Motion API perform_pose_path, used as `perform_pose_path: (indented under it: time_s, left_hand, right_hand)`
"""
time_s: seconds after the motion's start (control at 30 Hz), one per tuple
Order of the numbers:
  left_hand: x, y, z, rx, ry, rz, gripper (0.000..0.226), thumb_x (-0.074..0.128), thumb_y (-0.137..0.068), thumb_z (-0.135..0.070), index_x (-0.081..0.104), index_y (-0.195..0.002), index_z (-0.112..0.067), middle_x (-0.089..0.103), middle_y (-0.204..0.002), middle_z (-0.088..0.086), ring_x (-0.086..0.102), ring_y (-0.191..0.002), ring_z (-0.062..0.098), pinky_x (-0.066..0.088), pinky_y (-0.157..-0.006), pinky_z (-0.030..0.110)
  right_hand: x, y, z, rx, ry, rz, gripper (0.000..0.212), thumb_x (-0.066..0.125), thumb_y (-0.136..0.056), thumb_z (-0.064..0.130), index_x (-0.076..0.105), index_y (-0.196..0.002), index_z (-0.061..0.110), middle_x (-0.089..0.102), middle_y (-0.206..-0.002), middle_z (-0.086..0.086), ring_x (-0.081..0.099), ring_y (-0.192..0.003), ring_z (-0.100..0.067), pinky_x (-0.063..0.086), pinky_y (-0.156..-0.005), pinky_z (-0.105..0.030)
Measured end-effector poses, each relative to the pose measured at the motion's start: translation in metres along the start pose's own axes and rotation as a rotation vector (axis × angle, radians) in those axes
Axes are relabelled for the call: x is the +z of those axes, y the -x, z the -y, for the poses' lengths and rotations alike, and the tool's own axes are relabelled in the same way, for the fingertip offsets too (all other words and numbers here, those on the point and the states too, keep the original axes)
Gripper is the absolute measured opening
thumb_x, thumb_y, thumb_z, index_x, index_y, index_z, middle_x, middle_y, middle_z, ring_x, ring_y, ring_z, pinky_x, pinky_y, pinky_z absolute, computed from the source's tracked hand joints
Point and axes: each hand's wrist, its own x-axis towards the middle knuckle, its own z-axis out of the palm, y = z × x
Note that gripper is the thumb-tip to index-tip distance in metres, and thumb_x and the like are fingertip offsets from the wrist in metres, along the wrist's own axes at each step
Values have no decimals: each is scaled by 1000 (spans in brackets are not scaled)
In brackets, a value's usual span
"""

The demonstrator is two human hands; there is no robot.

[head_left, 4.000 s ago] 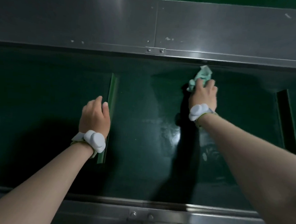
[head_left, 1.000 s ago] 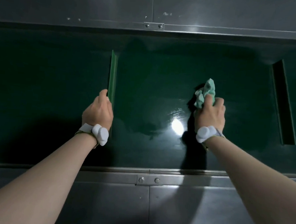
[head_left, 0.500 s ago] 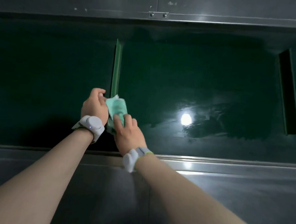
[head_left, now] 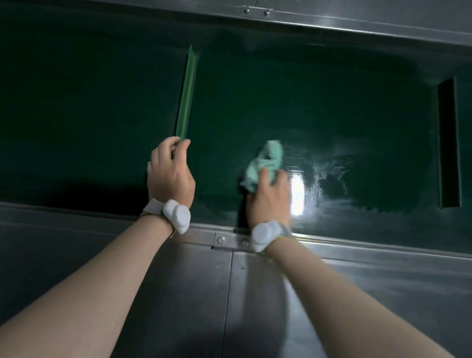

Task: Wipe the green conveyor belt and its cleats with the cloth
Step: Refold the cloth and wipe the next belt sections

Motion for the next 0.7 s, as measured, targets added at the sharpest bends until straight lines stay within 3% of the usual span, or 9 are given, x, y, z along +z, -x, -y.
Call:
perform_pose_path:
  time_s: [0.17, 0.33, 0.53, 0.63, 0.7]
  left_hand:
    - [1, 10, 11, -144, 71, -44, 45, 50, -91, -4, 61, -134, -9, 55, -140, 16, 54, -119, 40, 43, -96, 45]
    - [-3, 27, 33, -268, -14, -113, 58, 45, -81, 8, 55, -134, -13, 55, -135, 15, 55, -112, 39, 52, -84, 51]
    - [1, 40, -5, -260, -48, -98, 60, 46, -79, 14, 54, -131, -15, 57, -132, 12, 58, -108, 38, 50, -78, 51]
    - [6, 40, -30, -227, -21, -82, 59, 46, -80, 13, 53, -133, -13, 56, -134, 13, 56, -111, 38, 48, -82, 51]
    - [8, 39, -39, -195, -12, -81, 57, 45, -82, 10, 52, -134, -14, 54, -136, 12, 55, -114, 37, 47, -85, 50]
  right_hand:
    - [37, 33, 84, -367, 18, 165, 53, 58, -95, 22, 45, -146, 19, 45, -131, -16, 48, -104, -37, 49, -79, -46]
    - [18, 17, 42, -591, 24, 271, 59, 59, -88, 12, 46, -145, 22, 44, -127, -15, 46, -103, -37, 50, -77, -45]
    - [-49, -2, -137, -208, 58, 53, 67, 59, -88, 4, 40, -148, 27, 41, -132, -19, 50, -113, -44, 55, -84, -49]
    - [-88, -13, -220, 74, 67, -91, 60, 57, -88, 1, 42, -143, 22, 43, -129, -25, 48, -112, -48, 51, -88, -51]
    - [-96, -15, -236, 199, 62, -167, 52, 55, -89, 2, 44, -136, 18, 44, -124, -26, 48, -109, -49, 49, -84, -51]
